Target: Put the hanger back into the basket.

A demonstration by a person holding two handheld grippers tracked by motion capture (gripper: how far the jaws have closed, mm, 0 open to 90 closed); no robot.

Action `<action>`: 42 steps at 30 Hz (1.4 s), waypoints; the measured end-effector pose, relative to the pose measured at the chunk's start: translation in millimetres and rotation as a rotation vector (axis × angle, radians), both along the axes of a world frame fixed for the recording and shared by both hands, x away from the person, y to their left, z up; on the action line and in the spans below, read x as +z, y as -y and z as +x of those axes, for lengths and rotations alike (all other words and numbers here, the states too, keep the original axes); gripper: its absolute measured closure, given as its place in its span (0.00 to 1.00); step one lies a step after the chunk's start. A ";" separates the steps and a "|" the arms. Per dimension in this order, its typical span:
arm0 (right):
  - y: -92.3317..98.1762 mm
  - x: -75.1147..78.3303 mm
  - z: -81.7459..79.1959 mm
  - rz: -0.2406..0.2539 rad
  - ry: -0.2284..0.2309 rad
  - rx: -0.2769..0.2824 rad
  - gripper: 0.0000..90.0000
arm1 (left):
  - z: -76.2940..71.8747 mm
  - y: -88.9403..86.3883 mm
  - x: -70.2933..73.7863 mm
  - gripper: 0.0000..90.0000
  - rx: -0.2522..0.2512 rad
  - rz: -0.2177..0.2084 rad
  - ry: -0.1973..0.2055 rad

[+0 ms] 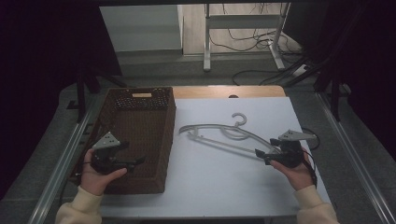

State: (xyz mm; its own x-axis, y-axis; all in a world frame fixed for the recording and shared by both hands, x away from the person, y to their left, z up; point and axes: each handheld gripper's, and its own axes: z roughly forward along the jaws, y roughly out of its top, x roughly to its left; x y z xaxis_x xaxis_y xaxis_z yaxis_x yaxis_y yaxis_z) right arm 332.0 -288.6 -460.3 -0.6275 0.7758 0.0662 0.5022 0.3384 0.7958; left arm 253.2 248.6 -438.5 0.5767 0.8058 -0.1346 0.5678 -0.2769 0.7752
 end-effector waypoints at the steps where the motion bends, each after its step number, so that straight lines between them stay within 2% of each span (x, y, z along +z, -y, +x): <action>1: -0.4 0.3 0.4 0.000 0.002 0.003 0.23 | -0.6 -0.5 0.2 0.17 0.000 0.001 0.000; 20: 1.3 0.1 2.2 -0.007 -0.018 0.001 0.23 | 1.2 0.3 1.9 0.17 -0.011 0.000 0.005; 32: -0.7 9.5 5.3 0.001 -0.006 -0.002 0.23 | -1.6 0.7 3.4 0.17 -0.008 -0.010 0.006; 34: -2.9 14.6 4.1 0.001 0.001 0.005 0.23 | -1.5 1.0 2.7 0.17 -0.012 -0.009 0.002; 41: -20.0 26.3 4.2 -0.047 0.009 0.027 0.23 | -1.4 2.1 2.6 0.17 -0.018 -0.008 0.002; 42: -25.6 29.2 8.4 -0.068 -0.007 0.028 0.23 | -1.8 1.4 3.2 0.17 -0.017 -0.009 0.005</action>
